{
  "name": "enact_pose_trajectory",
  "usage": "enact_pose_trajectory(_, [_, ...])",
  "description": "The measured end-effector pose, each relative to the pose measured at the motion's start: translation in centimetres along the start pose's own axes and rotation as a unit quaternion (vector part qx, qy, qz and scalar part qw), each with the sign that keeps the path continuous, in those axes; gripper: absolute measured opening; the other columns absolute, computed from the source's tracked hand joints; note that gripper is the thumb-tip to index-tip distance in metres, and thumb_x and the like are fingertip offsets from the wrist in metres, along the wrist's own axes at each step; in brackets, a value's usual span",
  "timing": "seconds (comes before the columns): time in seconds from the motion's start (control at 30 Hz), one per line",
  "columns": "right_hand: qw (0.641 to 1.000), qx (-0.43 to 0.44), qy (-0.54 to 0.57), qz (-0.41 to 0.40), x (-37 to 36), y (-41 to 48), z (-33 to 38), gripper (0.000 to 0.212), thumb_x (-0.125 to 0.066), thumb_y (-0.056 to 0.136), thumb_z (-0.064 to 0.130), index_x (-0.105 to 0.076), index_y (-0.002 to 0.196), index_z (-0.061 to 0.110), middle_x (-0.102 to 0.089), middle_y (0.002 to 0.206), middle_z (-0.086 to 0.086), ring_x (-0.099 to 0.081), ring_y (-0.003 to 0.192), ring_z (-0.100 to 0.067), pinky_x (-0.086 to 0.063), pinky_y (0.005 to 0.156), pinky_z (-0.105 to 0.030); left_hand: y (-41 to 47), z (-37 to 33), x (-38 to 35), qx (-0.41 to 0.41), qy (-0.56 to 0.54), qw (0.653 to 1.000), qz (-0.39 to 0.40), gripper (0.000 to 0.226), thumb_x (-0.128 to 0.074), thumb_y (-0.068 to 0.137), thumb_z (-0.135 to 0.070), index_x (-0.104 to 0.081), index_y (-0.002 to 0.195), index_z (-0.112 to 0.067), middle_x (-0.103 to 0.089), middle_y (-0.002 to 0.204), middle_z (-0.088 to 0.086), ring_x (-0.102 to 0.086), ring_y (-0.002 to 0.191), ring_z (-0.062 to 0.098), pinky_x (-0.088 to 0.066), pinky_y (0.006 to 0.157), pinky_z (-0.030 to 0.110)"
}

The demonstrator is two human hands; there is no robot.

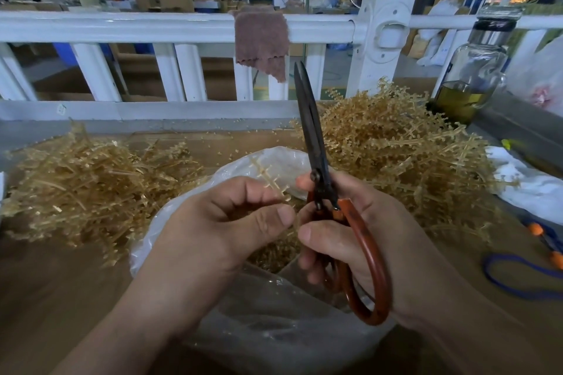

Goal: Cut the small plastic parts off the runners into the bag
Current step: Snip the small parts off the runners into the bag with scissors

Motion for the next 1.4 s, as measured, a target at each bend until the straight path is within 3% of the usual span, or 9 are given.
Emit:
enact_pose_trajectory(0.23, [0.997, -0.025, -0.063, -0.027, 0.0, 0.0, 0.3, 0.041, -0.074, 0.087, 0.007, -0.063, 0.119, 0.031, -0.068, 0.078, 0.001, -0.067, 0.06, -0.021, -0.054, 0.054, -0.026, 0.2, 0.3, -0.2, -0.013, -0.022, 1.0, -0.012, 0.012, -0.075, 0.085, -0.027, -0.073, 0.074, -0.022, -0.073, 0.076, -0.004, -0.068, 0.074, 0.003, -0.049, 0.067, 0.01])
enact_pose_trajectory(0.47, [0.956, -0.041, -0.288, -0.018, 1.8, -0.6, 1.5, 0.039, -0.067, 0.076, 0.062, -0.065, 0.106, 0.038, -0.064, 0.06, 0.011, -0.06, 0.048, -0.001, -0.044, 0.048, -0.014, 0.4, 1.7, 0.4, 0.077, 0.058, 0.991, -0.095, 0.01, -0.076, 0.085, -0.028, -0.074, 0.076, -0.023, -0.075, 0.072, 0.0, -0.065, 0.065, 0.008, -0.044, 0.069, 0.029])
enact_pose_trajectory(0.6, [0.92, -0.071, -0.384, 0.021, 2.9, -0.6, 1.5, 0.058, -0.058, 0.069, 0.078, -0.066, 0.104, 0.033, -0.069, 0.077, 0.016, -0.066, 0.062, 0.0, -0.051, 0.053, -0.02, 0.2, 1.9, 0.8, 0.084, 0.093, 0.988, -0.095, 0.032, -0.066, 0.089, -0.046, -0.072, 0.072, -0.019, -0.073, 0.072, 0.001, -0.057, 0.063, 0.018, -0.043, 0.065, 0.03])
enact_pose_trajectory(0.7, [0.905, -0.057, -0.419, 0.046, 3.3, -0.8, 1.7, 0.066, -0.048, 0.071, 0.091, -0.062, 0.104, 0.035, -0.067, 0.085, 0.017, -0.066, 0.071, -0.001, -0.055, 0.066, -0.024, 0.4, 2.0, 0.8, 0.08, 0.027, 0.992, -0.089, 0.027, -0.067, 0.091, -0.034, -0.07, 0.071, -0.016, -0.073, 0.073, 0.004, -0.058, 0.064, 0.018, -0.049, 0.061, 0.024])
enact_pose_trajectory(0.93, [0.871, -0.038, -0.485, 0.068, 3.5, -0.6, 1.7, 0.073, -0.038, 0.07, 0.095, -0.062, 0.098, 0.032, -0.065, 0.084, 0.011, -0.062, 0.067, -0.004, -0.053, 0.062, -0.031, 0.8, 1.8, 0.9, 0.046, -0.087, 0.99, -0.098, 0.013, -0.071, 0.072, -0.032, -0.073, 0.071, -0.02, -0.073, 0.074, 0.006, -0.066, 0.069, 0.007, -0.049, 0.062, 0.012])
enact_pose_trajectory(1.13, [0.871, -0.047, -0.486, 0.056, 4.0, -0.2, 1.4, 0.062, -0.044, 0.071, 0.085, -0.067, 0.091, 0.031, -0.067, 0.078, 0.01, -0.062, 0.064, -0.003, -0.047, 0.059, -0.023, 0.6, 1.6, 1.6, 0.072, -0.114, 0.987, -0.092, 0.011, -0.079, 0.069, -0.025, -0.076, 0.073, -0.015, -0.075, 0.083, 0.013, -0.069, 0.071, 0.014, -0.058, 0.066, 0.025])
enact_pose_trajectory(1.2, [0.886, -0.046, -0.46, 0.037, 4.0, -0.1, 1.6, 0.06, -0.045, 0.07, 0.083, -0.068, 0.093, 0.032, -0.068, 0.078, 0.013, -0.064, 0.064, -0.001, -0.049, 0.057, -0.023, 0.4, 1.2, 2.3, 0.072, -0.092, 0.987, -0.107, 0.012, -0.081, 0.071, -0.025, -0.075, 0.075, -0.016, -0.076, 0.091, 0.014, -0.072, 0.081, 0.02, -0.06, 0.078, 0.037])
enact_pose_trajectory(1.3, [0.91, -0.018, -0.414, 0.006, 3.6, -0.1, 1.8, 0.052, -0.047, 0.071, 0.079, -0.066, 0.089, 0.034, -0.068, 0.069, 0.019, -0.065, 0.06, 0.002, -0.045, 0.056, -0.016, 0.5, 0.7, 3.2, 0.061, 0.091, 0.981, -0.157, 0.017, -0.077, 0.079, -0.037, -0.072, 0.076, -0.021, -0.074, 0.102, 0.009, -0.071, 0.104, 0.02, -0.046, 0.08, 0.033])
enact_pose_trajectory(1.4, [0.933, -0.011, -0.36, -0.014, 3.0, -0.2, 1.7, 0.03, -0.055, 0.076, 0.069, -0.063, 0.081, 0.041, -0.064, 0.059, 0.023, -0.063, 0.054, 0.005, -0.043, 0.053, -0.01, 1.3, 0.7, 2.8, 0.1, 0.074, 0.983, -0.133, 0.017, -0.071, 0.09, -0.022, -0.07, 0.073, -0.018, -0.069, 0.072, 0.001, -0.07, 0.069, 0.013, -0.051, 0.067, 0.032])
Point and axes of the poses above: each hand's wrist, its own y-axis towards the middle knuckle, its own x-axis out of the back of the hand, z = x × y, the point moved 4 cm from there along y, towards the middle knuckle
